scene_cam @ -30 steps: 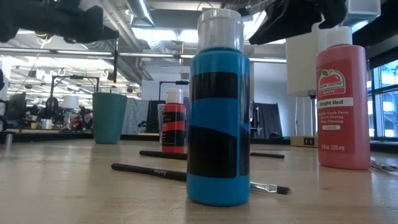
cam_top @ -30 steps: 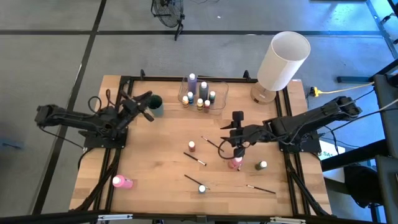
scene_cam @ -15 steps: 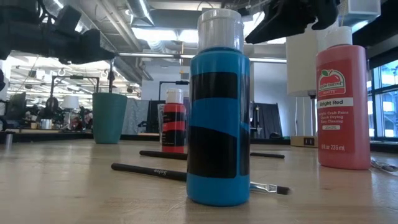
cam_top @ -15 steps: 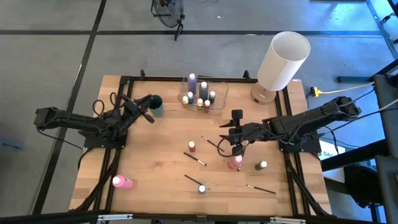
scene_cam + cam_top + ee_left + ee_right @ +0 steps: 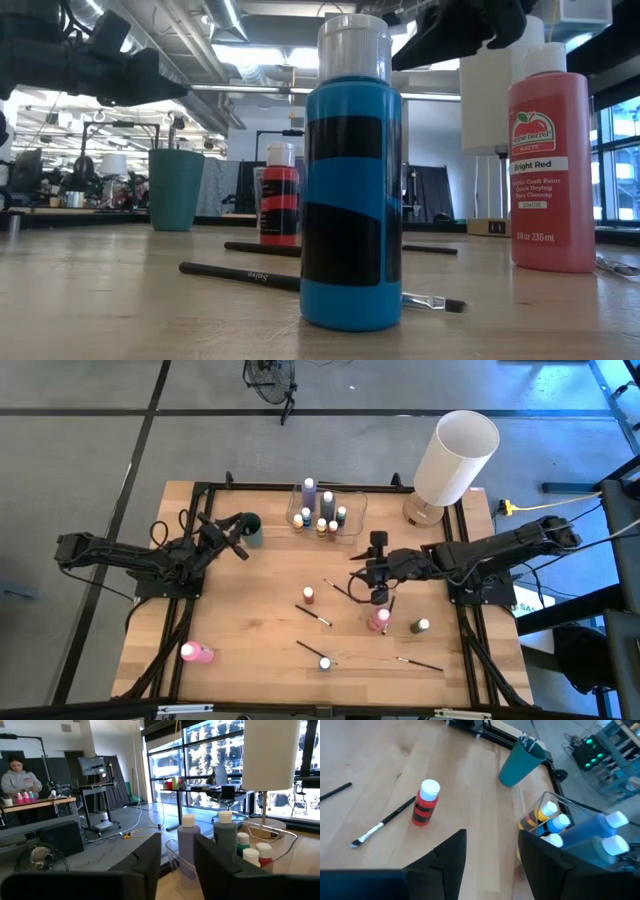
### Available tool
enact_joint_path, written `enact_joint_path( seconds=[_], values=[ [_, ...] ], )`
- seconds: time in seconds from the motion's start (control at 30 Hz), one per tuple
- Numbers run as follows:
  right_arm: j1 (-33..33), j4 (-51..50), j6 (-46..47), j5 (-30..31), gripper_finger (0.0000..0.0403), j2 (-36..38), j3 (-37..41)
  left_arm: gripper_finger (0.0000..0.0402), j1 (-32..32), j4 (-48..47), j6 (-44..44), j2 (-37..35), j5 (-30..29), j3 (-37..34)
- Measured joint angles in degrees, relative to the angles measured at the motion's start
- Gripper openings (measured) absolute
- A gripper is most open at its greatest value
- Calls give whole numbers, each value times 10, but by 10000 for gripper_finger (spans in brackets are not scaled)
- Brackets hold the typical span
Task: Pick & Place Paint Supplies
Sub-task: Put the pink paint bottle into the transparent bin
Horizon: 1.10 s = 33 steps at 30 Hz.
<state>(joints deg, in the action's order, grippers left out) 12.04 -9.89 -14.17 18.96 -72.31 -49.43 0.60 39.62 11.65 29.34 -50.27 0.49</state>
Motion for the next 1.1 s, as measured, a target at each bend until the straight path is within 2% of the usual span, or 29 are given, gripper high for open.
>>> enact_joint_path(
  seconds=[0.2, 0.33, 0.57, 0.67, 0.9, 1.1],
  values=[
    [-4, -1, 0, -17, 181, -6, 0, 144, 0, 1, 2, 0, 0, 0],
    [-4, -1, 0, -17, 181, -6, 0, 172, -3, 2, 43, 0, 0, 14],
    [-4, -2, 0, -17, 181, -6, 0, 197, -40, -32, 149, 0, 5, 101],
    [-4, -4, 0, -17, 181, -6, 0, 197, -67, -125, 145, 7, 11, 174],
    [-4, -6, 1, -17, 181, -6, 0, 196, -127, -465, 43, 88, 73, 386],
    [-4, -11, 2, -41, 181, -6, 0, 187, -179, -804, -46, 197, 187, 571]
  ],
)
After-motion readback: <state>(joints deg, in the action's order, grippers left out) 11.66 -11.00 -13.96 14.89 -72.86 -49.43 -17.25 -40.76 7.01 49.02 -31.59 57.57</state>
